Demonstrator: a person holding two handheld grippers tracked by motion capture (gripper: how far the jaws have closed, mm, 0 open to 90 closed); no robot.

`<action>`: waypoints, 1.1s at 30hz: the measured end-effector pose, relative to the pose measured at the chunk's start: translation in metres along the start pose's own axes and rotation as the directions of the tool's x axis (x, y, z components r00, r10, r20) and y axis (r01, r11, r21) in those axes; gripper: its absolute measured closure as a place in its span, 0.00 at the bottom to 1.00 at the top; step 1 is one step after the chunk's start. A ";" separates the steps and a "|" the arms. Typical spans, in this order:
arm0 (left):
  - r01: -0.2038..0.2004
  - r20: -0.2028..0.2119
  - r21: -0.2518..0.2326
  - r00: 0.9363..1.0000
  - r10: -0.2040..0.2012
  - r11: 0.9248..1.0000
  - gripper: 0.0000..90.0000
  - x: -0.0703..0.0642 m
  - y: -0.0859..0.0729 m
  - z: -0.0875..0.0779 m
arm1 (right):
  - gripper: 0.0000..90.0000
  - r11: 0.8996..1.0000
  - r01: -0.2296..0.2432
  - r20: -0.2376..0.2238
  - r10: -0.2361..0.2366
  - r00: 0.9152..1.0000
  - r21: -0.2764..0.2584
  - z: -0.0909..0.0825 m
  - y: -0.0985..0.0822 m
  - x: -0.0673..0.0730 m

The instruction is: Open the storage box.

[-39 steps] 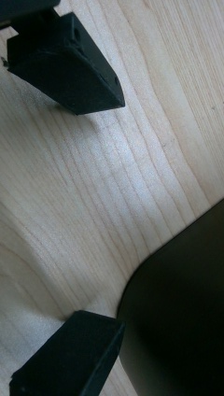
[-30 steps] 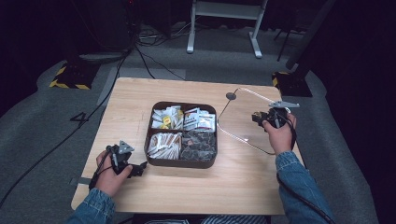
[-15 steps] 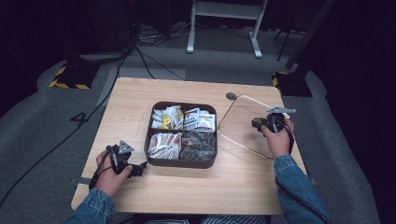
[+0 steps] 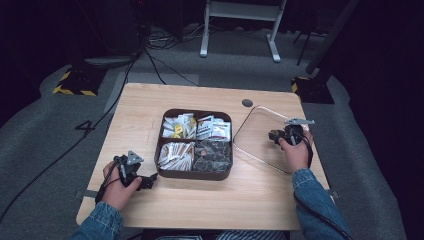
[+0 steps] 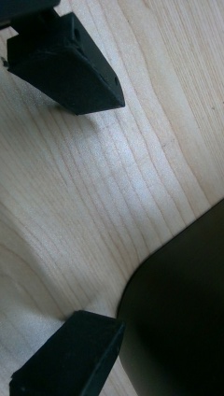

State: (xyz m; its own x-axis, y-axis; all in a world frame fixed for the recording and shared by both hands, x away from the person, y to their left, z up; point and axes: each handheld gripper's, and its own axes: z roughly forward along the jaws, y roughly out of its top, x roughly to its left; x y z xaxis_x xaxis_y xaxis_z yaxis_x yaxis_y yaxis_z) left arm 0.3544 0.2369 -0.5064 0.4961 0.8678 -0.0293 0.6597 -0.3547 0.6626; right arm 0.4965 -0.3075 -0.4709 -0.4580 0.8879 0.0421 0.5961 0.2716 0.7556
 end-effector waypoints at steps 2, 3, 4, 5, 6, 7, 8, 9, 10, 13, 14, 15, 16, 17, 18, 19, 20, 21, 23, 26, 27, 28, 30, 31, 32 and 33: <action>0.000 0.000 0.000 1.000 0.000 1.000 0.00 0.000 0.000 0.000 | 0.65 1.000 -0.002 0.001 0.002 1.000 0.002 0.000 -0.001 -0.001; 0.000 0.000 0.000 1.000 0.000 1.000 0.00 0.000 0.000 0.000 | 0.65 1.000 -0.003 0.001 0.003 1.000 0.004 0.001 -0.002 -0.001; 0.000 0.000 0.000 1.000 0.000 1.000 0.00 0.000 0.000 0.000 | 0.65 1.000 -0.002 0.003 0.002 1.000 0.004 0.001 -0.002 -0.002; -0.003 0.000 0.002 1.000 0.003 1.000 0.00 0.000 0.000 0.000 | 0.65 1.000 -0.002 0.005 0.002 1.000 0.004 0.002 -0.003 -0.002; -0.002 0.000 0.002 1.000 0.002 1.000 0.00 0.000 0.000 0.000 | 0.65 1.000 -0.004 0.007 0.004 1.000 0.004 0.002 -0.004 -0.002; 0.000 0.000 0.000 1.000 0.000 1.000 0.00 0.000 0.000 0.000 | 0.65 1.000 -0.005 0.008 0.005 1.000 0.005 0.003 -0.004 -0.003; -0.003 0.000 0.002 1.000 0.003 1.000 0.00 0.000 0.000 0.000 | 0.65 1.000 -0.005 0.008 0.005 1.000 0.006 0.003 -0.005 -0.003; -0.002 0.000 0.002 1.000 0.002 1.000 0.00 0.000 0.000 0.000 | 0.65 1.000 -0.008 0.008 0.008 1.000 0.010 0.004 -0.006 -0.003; -0.003 0.000 0.002 1.000 0.003 1.000 0.00 0.000 0.000 0.000 | 0.65 1.000 -0.009 0.006 0.009 1.000 0.011 0.004 -0.007 -0.003; -0.002 0.000 0.002 1.000 0.002 1.000 0.00 0.000 0.000 0.000 | 0.65 1.000 -0.010 0.006 0.010 1.000 0.015 0.006 -0.009 -0.003; 0.000 0.000 0.000 1.000 0.000 1.000 0.00 0.000 0.000 0.000 | 0.65 1.000 -0.010 0.006 0.010 1.000 0.016 0.007 -0.010 -0.003; 0.000 0.000 0.000 1.000 0.000 1.000 0.00 0.000 0.000 0.000 | 0.65 1.000 -0.010 0.006 0.010 1.000 0.016 0.007 -0.010 -0.003; -0.003 0.000 0.002 1.000 0.003 1.000 0.00 0.000 0.000 0.000 | 0.65 1.000 -0.011 0.006 0.011 1.000 0.019 0.008 -0.011 -0.003; -0.002 0.000 0.002 1.000 0.002 1.000 0.00 0.000 0.000 0.000 | 0.65 1.000 -0.011 0.007 0.011 1.000 0.022 0.008 -0.011 -0.003; -0.003 0.000 0.002 1.000 0.003 1.000 0.00 0.000 0.000 0.000 | 0.65 1.000 -0.012 0.006 0.012 1.000 0.022 0.009 -0.012 -0.003; 0.000 0.000 0.000 1.000 0.000 1.000 0.00 0.000 0.000 0.000 | 0.65 1.000 -0.012 0.006 0.012 1.000 0.023 0.010 -0.013 -0.004; 0.000 0.000 0.001 1.000 0.000 1.000 0.00 0.000 0.000 0.000 | 0.65 0.999 -0.017 0.007 0.017 1.000 0.027 0.010 -0.013 -0.004; -0.002 0.000 0.002 1.000 0.002 1.000 0.00 0.000 0.000 0.000 | 0.65 1.000 -0.016 0.006 0.015 1.000 0.026 0.010 -0.014 -0.004; -0.002 0.000 0.002 1.000 0.002 1.000 0.00 0.000 0.000 0.000 | 0.65 1.000 -0.022 0.006 0.021 1.000 0.022 0.010 -0.014 -0.004; 0.000 0.000 0.000 1.000 0.000 1.000 0.00 0.000 0.000 0.000 | 0.63 0.999 -0.024 0.011 0.024 1.000 0.026 0.009 -0.013 -0.004; -0.002 0.000 0.002 1.000 0.002 1.000 0.00 0.000 0.000 0.000 | 0.57 0.999 -0.034 0.008 0.034 0.999 0.012 0.009 -0.013 -0.004; 0.000 0.000 0.000 1.000 0.000 1.000 0.00 0.000 0.000 0.000 | 0.47 0.999 -0.053 0.001 0.053 0.999 0.002 0.008 -0.010 -0.003; -0.002 0.000 0.002 1.000 0.002 1.000 0.00 0.000 0.000 0.000 | 0.43 0.999 -0.051 0.001 0.051 0.999 -0.002 0.007 -0.008 -0.003; 0.000 0.000 0.000 1.000 0.000 1.000 0.00 0.000 0.000 0.000 | 0.39 0.999 -0.048 0.003 0.048 0.999 -0.006 0.006 -0.006 -0.001; 0.000 0.000 0.000 1.000 0.000 1.000 0.00 0.000 0.000 0.000 | 0.34 0.999 -0.035 0.015 0.035 0.999 -0.023 0.004 -0.002 0.001; 0.000 0.000 0.000 1.000 0.000 1.000 0.00 0.000 0.000 0.000 | 0.34 0.999 -0.035 0.015 0.035 0.999 -0.023 0.004 -0.002 0.001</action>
State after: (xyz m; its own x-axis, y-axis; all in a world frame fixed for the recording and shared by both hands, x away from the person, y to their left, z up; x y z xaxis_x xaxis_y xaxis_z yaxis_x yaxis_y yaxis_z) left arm 0.3545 0.2369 -0.5063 0.4962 0.8677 -0.0295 0.6599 -0.3549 0.6623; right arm 0.4976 -0.3059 -0.4755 -0.4268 0.9024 0.0591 0.5966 0.2318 0.7684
